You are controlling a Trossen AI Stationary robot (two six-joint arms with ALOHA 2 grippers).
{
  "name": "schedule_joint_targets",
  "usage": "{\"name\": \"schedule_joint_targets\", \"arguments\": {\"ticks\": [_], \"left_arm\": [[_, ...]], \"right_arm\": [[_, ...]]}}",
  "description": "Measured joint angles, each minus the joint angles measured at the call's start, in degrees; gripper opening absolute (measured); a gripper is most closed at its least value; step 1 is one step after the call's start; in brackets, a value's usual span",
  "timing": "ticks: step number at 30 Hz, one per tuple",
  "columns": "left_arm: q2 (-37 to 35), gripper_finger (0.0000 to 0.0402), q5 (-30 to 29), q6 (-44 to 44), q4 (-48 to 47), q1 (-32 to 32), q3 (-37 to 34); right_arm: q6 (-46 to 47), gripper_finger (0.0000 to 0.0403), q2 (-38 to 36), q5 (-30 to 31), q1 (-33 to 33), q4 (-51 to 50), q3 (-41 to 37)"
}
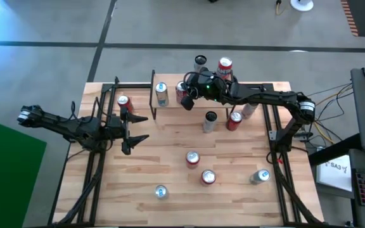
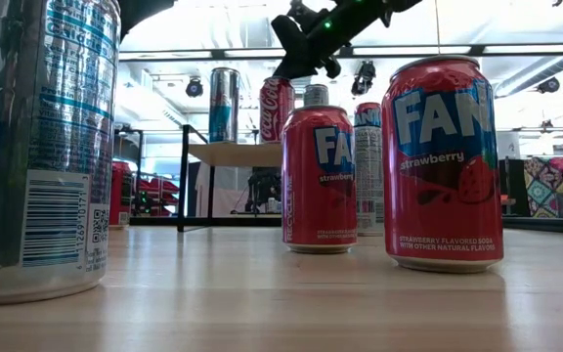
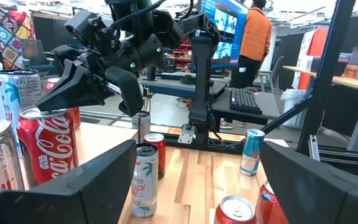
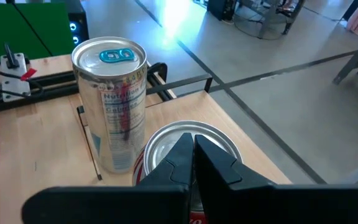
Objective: Place canned beverage on shelf
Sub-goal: Put the bottom left red black soda can on the shelf, then adjust the blue soda can on the shelf
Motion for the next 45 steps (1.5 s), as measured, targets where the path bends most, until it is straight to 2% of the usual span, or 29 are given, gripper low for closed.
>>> {"name": "schedule_joint_targets", "arguments": {"ticks": [15,33,39,45], "left_arm": [[0.0,0.0327,0.0,0.0,0.0,0.0,0.0],[0.0,0.0327,0.0,0.0,0.0,0.0,0.0],[0.0,0.0327,-2.9,0.0,0.7,0.0,0.0],[0.7,0.0327,-3.0,0.0,1.7,0.0,0.0]], "right_arm": [[1.5,0.0009,-0.1,-3.2,0.0,0.5,0.0],[-0.2,0.0009,-0.3,-2.6,0.1,1.8,0.0],[-1.1,0.0009,-1.2,-2.6,0.2,2.0,0.0],[-1.2,0.0009,-3.7,-2.6,0.4,1.3,0.0]]}}
